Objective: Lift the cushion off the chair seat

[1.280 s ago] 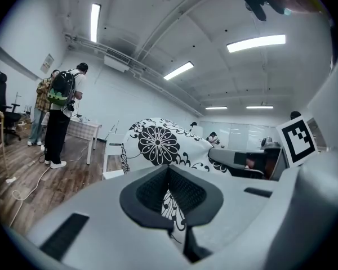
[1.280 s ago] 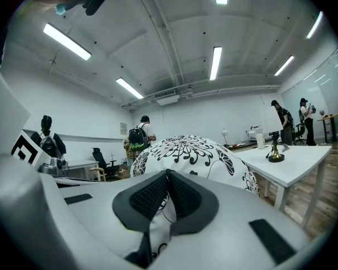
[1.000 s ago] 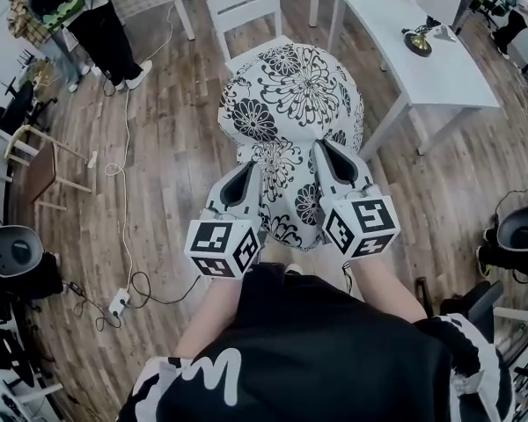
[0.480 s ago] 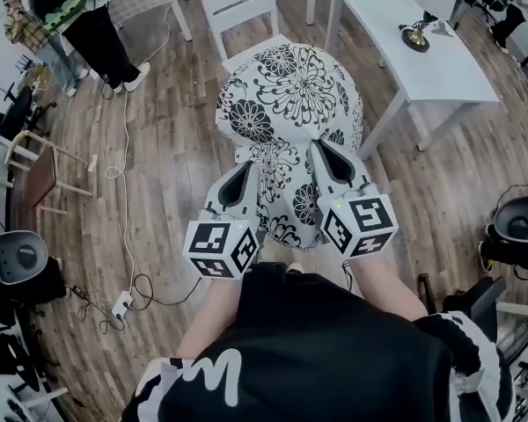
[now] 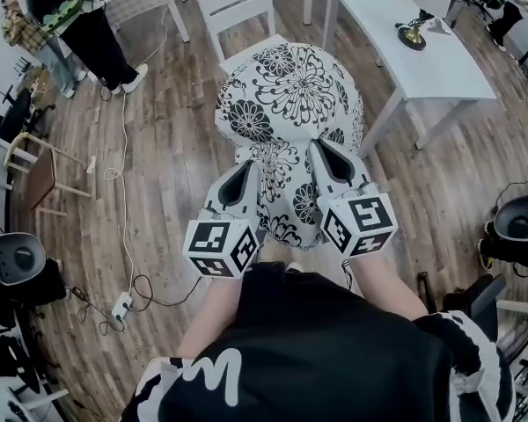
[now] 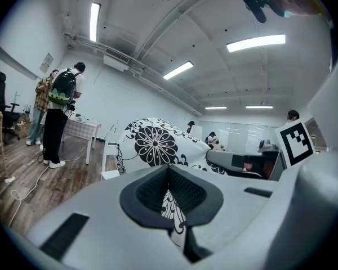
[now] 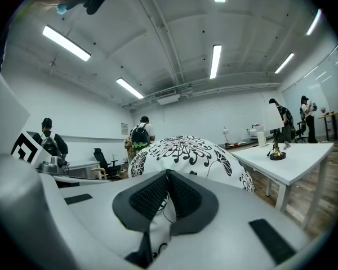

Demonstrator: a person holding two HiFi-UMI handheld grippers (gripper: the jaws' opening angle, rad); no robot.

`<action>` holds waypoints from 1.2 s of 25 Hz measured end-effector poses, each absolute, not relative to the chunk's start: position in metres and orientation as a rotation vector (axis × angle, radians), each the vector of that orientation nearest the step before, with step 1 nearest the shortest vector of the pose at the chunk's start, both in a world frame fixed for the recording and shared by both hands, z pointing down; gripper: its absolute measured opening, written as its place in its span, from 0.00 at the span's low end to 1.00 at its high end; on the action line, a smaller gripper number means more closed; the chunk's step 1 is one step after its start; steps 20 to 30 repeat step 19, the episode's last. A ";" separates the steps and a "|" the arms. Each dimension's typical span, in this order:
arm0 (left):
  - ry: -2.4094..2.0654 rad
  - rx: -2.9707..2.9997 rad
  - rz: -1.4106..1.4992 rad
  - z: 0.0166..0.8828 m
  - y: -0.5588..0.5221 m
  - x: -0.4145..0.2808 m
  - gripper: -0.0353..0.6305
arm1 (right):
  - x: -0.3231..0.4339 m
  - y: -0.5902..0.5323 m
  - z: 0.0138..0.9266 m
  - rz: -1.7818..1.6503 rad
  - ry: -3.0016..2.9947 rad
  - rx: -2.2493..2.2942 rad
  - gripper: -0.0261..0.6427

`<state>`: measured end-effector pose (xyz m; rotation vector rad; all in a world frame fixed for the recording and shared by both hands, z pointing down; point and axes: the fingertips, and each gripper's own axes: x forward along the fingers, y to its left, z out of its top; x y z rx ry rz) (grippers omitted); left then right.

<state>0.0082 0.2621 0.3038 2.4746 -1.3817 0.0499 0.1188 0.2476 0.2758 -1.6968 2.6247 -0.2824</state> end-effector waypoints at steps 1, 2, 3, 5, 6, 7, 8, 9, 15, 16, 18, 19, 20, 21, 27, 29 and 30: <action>-1.379 2.476 0.050 0.303 0.263 0.008 0.06 | 0.118 0.248 0.275 -0.281 2.624 -1.699 0.08; -1.377 2.478 0.051 0.303 0.263 0.007 0.06 | 0.117 0.249 0.275 -0.280 2.624 -1.700 0.08; -1.376 2.480 0.051 0.303 0.264 0.006 0.06 | 0.116 0.249 0.275 -0.278 2.624 -1.700 0.08; -1.376 2.481 0.049 0.303 0.264 0.007 0.06 | 0.116 0.250 0.276 -0.277 2.626 -1.697 0.08; -1.377 2.482 0.048 0.303 0.263 0.009 0.06 | 0.117 0.249 0.276 -0.277 2.628 -1.695 0.08; -1.379 2.482 0.048 0.302 0.263 0.010 0.06 | 0.118 0.249 0.276 -0.277 2.629 -1.693 0.08; -1.381 2.483 0.047 0.302 0.262 0.012 0.06 | 0.120 0.248 0.276 -0.276 2.630 -1.692 0.08; -1.382 2.484 0.047 0.302 0.262 0.013 0.06 | 0.121 0.248 0.276 -0.276 2.630 -1.692 0.08; -1.388 2.483 0.047 0.304 0.261 0.014 0.06 | 0.124 0.246 0.279 -0.278 2.629 -1.688 0.08; -1.389 2.483 0.047 0.305 0.260 0.015 0.06 | 0.124 0.245 0.280 -0.278 2.629 -1.687 0.08; -1.390 2.483 0.047 0.306 0.259 0.017 0.06 | 0.126 0.244 0.281 -0.279 2.631 -1.685 0.08; -1.390 2.483 0.047 0.306 0.258 0.018 0.06 | 0.126 0.244 0.282 -0.280 2.632 -1.685 0.08; -1.390 2.483 0.047 0.306 0.258 0.018 0.06 | 0.126 0.244 0.282 -0.280 2.632 -1.685 0.08; -1.390 2.483 0.047 0.306 0.258 0.018 0.06 | 0.126 0.244 0.282 -0.280 2.632 -1.685 0.08; -1.390 2.483 0.047 0.306 0.258 0.018 0.06 | 0.126 0.244 0.282 -0.280 2.632 -1.685 0.08; -1.390 2.483 0.047 0.306 0.258 0.018 0.06 | 0.126 0.244 0.282 -0.280 2.632 -1.685 0.08; -1.390 2.483 0.047 0.306 0.258 0.018 0.06 | 0.126 0.244 0.282 -0.280 2.632 -1.685 0.08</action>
